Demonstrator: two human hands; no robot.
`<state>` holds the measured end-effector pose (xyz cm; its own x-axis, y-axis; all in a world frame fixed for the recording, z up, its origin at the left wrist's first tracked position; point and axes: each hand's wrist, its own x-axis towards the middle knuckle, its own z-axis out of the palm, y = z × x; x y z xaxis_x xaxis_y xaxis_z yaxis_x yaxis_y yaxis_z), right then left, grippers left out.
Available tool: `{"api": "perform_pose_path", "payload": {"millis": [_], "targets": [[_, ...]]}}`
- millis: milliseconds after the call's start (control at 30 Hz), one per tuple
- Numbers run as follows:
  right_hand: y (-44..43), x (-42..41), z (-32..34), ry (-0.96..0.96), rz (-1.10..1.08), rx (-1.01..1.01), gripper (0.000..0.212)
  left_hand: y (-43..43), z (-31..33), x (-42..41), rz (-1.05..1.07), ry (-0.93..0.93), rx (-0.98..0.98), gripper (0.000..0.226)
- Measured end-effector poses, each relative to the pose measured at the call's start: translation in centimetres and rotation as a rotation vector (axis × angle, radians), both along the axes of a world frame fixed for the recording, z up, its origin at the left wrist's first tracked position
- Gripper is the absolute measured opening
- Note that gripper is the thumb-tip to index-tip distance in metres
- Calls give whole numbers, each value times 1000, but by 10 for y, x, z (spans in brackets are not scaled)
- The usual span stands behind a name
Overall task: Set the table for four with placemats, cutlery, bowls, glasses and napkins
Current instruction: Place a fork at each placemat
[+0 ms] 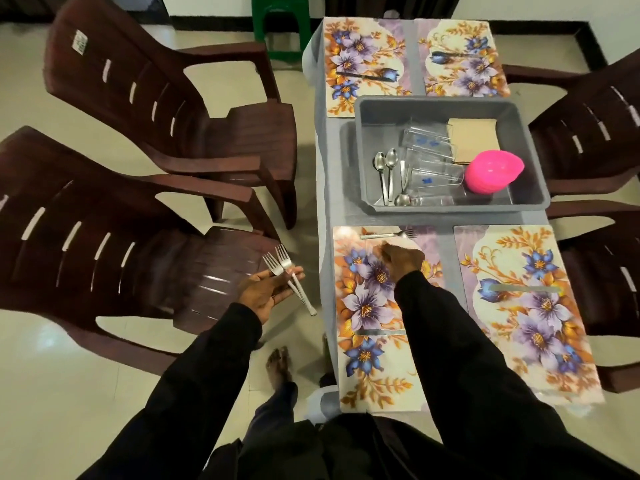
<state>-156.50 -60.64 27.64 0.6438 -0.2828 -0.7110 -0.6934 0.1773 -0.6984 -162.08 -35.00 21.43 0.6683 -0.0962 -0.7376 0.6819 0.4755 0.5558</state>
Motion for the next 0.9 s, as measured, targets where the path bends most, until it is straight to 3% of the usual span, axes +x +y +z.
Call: {"api": "perform_pose_path", "payload": {"millis": [67, 167, 300, 433, 567, 700, 900], "targets": [[2, -14, -27, -18, 56, -68, 11, 5, 3, 0, -36, -23, -30, 51], [21, -46, -67, -87, 104, -14, 2, 13, 9, -8, -77, -52, -73, 47], [79, -91, -25, -133, 286, 125, 9, 30, 14, -27, -135, -84, -118, 37], [119, -119, -13, -148, 395, 49, 21, 51, 19, -54, -149, -88, -120, 43], [154, -136, -6, -153, 458, -59, 30, 72, 24, -78, -134, -111, -99, 32], [181, -152, -8, -205, 560, -173, 21, 95, 28, -107, -53, -102, -66, 24], [233, -171, 2, -232, 662, -102, 18, 154, 32, -139, 32, -65, -82, 31]]}}
